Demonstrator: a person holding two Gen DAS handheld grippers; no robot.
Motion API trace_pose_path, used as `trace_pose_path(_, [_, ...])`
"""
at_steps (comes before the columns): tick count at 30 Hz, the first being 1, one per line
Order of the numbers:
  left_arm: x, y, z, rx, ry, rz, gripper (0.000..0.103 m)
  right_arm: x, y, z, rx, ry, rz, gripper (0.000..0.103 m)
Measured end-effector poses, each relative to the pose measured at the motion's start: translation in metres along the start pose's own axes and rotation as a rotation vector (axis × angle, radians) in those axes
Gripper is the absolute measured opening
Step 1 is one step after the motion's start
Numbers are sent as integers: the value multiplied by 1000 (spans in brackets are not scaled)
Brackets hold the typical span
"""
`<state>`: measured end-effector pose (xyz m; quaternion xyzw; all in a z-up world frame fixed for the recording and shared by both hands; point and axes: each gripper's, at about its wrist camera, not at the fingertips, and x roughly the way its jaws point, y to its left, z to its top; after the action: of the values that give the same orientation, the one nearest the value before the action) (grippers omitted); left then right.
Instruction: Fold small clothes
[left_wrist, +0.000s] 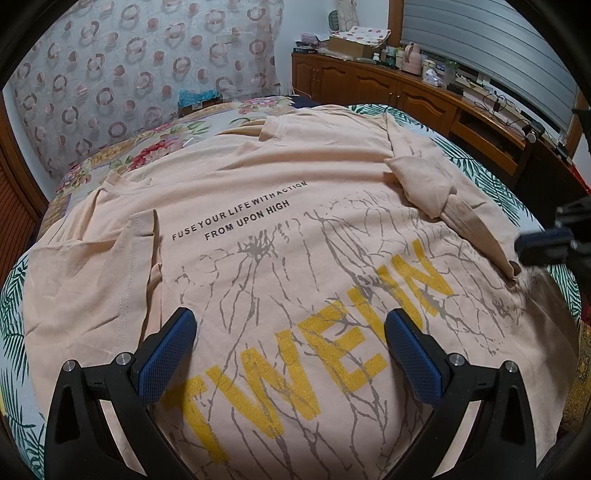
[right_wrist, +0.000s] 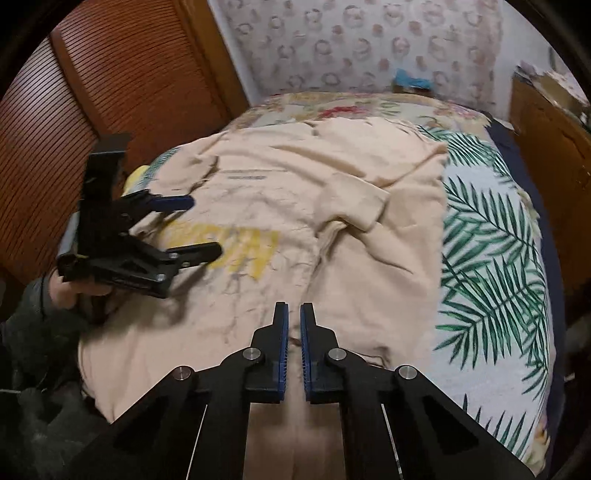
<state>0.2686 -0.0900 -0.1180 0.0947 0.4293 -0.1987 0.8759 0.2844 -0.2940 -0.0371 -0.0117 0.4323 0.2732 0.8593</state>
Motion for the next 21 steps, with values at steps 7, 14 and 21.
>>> trace_pose_path(7, [-33, 17, -8, -61, -55, 15, 103, 6, -20, 36, -3, -77, -96, 44])
trace_pose_path(14, [-62, 37, -17, -127, -97, 20, 103, 59, -50, 65, 56, -33, -103, 44])
trace_pose_path(21, [-65, 51, -29, -174, -100, 35, 103, 78, -29, 87, -8, -23, -5, 9])
